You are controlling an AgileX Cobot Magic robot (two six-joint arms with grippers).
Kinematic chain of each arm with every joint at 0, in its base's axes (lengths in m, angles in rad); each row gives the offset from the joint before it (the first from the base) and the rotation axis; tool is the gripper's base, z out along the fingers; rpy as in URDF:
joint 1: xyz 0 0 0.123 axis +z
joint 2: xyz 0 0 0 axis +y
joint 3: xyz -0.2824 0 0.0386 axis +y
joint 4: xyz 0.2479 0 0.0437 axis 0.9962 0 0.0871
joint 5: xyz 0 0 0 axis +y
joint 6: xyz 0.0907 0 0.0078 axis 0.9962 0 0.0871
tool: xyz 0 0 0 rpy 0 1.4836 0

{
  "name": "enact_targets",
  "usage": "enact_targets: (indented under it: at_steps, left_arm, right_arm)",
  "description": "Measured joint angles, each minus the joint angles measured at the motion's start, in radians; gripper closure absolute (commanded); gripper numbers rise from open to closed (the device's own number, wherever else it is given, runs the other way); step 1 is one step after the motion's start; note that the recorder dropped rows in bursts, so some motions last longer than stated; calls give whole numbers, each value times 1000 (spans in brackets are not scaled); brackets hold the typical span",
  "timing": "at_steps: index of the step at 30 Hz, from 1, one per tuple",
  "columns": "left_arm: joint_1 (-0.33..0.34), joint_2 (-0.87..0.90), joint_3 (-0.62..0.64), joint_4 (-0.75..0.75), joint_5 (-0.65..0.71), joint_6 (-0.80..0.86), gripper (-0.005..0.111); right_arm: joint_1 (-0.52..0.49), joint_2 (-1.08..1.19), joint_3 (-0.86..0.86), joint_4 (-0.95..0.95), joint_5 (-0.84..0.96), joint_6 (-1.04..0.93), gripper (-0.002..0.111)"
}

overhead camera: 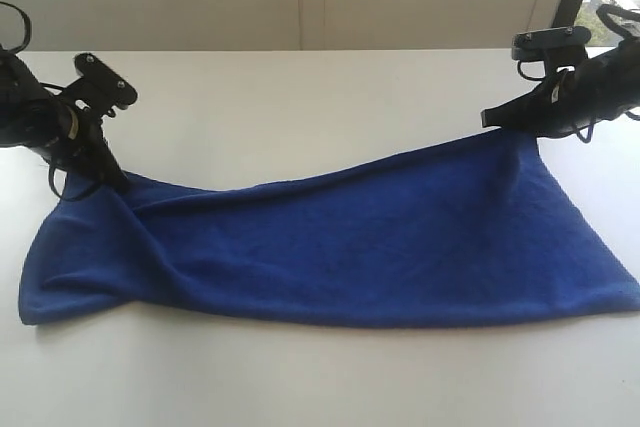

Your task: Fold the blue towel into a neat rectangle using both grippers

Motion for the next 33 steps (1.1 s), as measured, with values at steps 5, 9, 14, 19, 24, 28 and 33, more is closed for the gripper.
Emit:
enact_targets:
  at_steps: [5,9,14,19,24,28,33]
  left_arm:
    - [0,4,-5,-3,47,-2,107]
    - [0,-19,-5,-22,106,-2,107]
    - [5,-82,-8,-52,128,-9,107]
    - [29,-34,-10,-128,146,-28,107]
    - [31,21,-10,-151,116,-28,107]
    - [31,43,-27,-146,72,-30,107]
    - [49,81,-79,-146,56,-30,107]
  right_arm:
    - [0,0,0,0,0,0,108]
    - [0,0,0,0,0,0,108]
    - [0,0,0,0,0,2,108]
    - [0,0,0,0,11,4,108]
    - [0,0,0,0,13,4,108]
    - [0,0,0,0,14,4,108]
    - [0,6,0,-2,14,4,108]
